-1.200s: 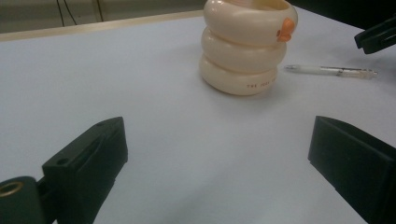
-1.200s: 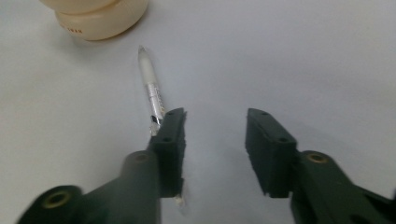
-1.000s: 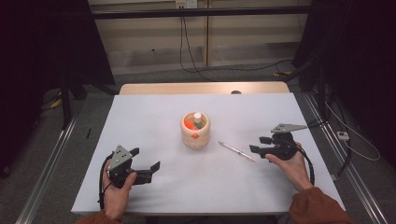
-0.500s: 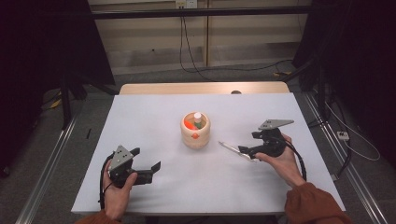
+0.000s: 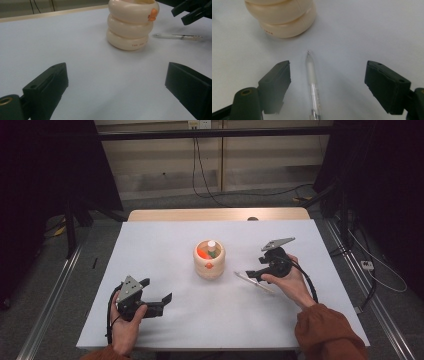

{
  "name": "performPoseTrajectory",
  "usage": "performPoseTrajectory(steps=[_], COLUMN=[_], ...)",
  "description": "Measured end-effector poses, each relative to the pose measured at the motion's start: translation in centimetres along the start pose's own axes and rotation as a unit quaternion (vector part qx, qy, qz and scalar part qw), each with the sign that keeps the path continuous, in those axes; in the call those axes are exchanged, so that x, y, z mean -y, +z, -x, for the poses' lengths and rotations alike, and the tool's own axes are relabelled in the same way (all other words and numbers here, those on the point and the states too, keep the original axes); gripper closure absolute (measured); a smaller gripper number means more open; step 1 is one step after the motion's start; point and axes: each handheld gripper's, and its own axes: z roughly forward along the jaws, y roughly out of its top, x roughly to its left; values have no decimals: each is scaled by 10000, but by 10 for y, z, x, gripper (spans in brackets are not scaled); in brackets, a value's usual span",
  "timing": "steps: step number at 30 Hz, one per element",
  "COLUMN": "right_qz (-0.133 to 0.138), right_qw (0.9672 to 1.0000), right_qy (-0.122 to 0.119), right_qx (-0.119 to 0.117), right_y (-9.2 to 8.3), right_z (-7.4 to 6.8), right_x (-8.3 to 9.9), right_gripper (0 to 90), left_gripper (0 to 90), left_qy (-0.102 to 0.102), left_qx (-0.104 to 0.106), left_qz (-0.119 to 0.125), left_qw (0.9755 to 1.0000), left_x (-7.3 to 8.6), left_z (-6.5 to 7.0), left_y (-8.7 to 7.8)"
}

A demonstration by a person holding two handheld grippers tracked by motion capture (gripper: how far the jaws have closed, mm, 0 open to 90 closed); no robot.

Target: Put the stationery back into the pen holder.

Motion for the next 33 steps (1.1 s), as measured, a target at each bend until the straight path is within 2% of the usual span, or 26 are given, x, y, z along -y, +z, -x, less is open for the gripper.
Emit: performPoseTrajectory(steps=[4,9,13,18,21,25,28,33], right_qz=[-201,-595,-985,-1354,-1456,-1734,-1868,-1949], right_qw=[9997,9977,9943,9896,9877,9824,9797,9775], right_qy=[-117,-306,-379,-441,-518,-673,-701,-805], right_qx=[-18,-63,-130,-225,-223,-164,-199,-82], right_y=[10,22,31,41,42,42,46,47], right_z=[-3,-4,-5,-7,-9,-12,-13,-17], right_x=[-10,-21,-25,-24,-26,-28,-27,-28], right_gripper=[232,333,431,502,552,607,631,664], left_gripper=[46,46,46,46,45,46,46,45], left_qy=[-10,34,21,17,13,22,24,23], left_qx=[7,11,14,19,12,18,20,21], left_qz=[-9,-8,-16,-12,-18,-23,-19,-25], left_qw=[10000,10000,10000,10000,10000,10000,10000,10000], left_x=[0,0,0,0,0,0,0,0], left_z=[-1,0,0,0,0,0,0,0], left_y=[1,1,1,1,1,1,1,1])
